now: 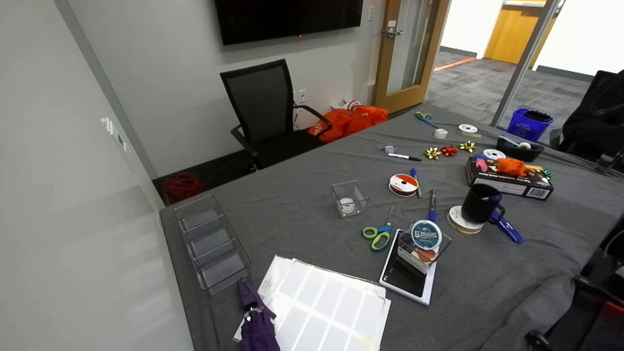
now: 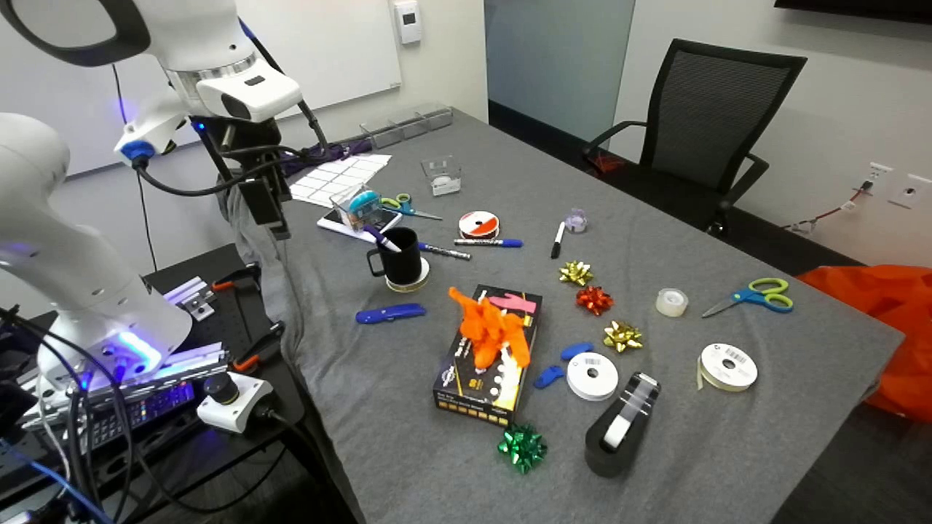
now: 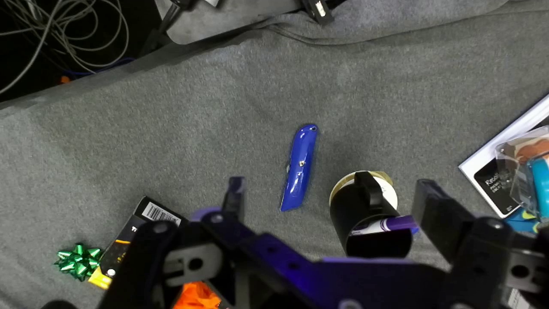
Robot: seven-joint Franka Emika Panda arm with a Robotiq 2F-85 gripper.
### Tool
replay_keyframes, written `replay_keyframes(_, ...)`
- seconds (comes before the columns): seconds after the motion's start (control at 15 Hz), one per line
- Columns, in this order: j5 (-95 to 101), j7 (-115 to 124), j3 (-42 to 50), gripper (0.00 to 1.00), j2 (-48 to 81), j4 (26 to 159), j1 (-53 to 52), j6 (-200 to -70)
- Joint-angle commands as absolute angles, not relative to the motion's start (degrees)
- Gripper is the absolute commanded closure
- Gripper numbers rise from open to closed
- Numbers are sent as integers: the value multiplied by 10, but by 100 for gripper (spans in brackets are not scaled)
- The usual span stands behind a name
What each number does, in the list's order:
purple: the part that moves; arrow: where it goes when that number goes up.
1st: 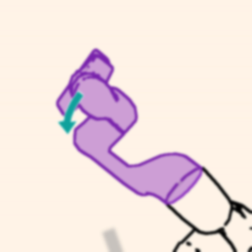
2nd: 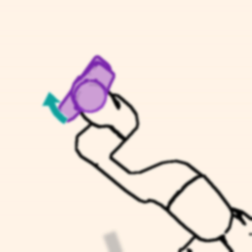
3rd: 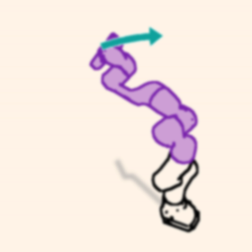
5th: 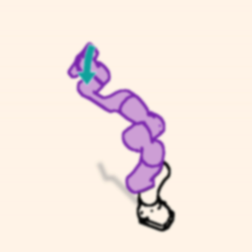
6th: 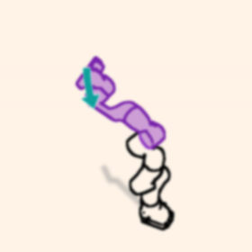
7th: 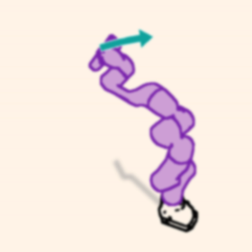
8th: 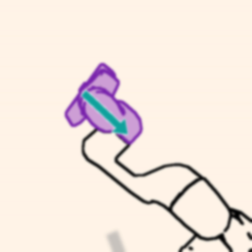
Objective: Remove an orange glove from the box
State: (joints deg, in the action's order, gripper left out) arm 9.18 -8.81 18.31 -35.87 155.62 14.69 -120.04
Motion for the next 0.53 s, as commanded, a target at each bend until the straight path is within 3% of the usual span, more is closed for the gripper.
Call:
replay_keyframes(0.0, 86, -93, 175, 0, -357, 1556, 155, -1200)
replay_keyframes(0.47, 33, -26, 155, 0, -344, 1553, 146, -1250)
